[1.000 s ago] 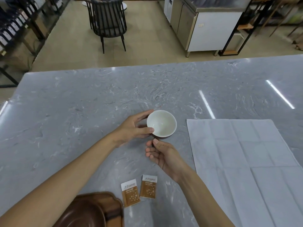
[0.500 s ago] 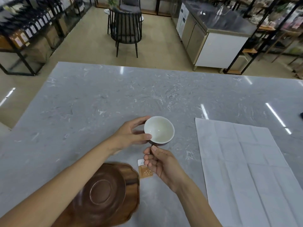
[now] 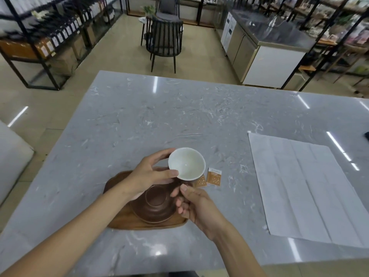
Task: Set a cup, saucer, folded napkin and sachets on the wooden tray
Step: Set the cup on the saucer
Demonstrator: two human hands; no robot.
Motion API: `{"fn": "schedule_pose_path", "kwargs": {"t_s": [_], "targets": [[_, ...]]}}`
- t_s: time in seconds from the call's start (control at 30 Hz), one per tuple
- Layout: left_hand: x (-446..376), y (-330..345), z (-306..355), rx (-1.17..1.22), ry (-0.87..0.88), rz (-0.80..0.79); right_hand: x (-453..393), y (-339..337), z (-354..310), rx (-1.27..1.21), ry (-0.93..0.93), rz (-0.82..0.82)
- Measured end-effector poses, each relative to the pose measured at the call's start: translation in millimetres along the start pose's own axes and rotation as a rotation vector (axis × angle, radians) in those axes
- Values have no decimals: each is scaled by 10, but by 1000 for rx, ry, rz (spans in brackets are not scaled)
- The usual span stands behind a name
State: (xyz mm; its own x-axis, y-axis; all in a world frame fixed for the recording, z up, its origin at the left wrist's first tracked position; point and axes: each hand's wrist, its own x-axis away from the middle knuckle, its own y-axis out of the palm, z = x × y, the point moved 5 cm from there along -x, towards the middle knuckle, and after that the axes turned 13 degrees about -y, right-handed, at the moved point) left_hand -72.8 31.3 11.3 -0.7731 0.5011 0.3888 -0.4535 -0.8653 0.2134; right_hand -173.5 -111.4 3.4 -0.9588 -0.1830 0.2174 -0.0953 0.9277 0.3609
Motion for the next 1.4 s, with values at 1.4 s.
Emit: {"fn": "schedule_pose_path", "kwargs": {"t_s": [1.4], "targets": [[753,-527,-645,-83,42,269,147,315,656,277,97,-33]]}}
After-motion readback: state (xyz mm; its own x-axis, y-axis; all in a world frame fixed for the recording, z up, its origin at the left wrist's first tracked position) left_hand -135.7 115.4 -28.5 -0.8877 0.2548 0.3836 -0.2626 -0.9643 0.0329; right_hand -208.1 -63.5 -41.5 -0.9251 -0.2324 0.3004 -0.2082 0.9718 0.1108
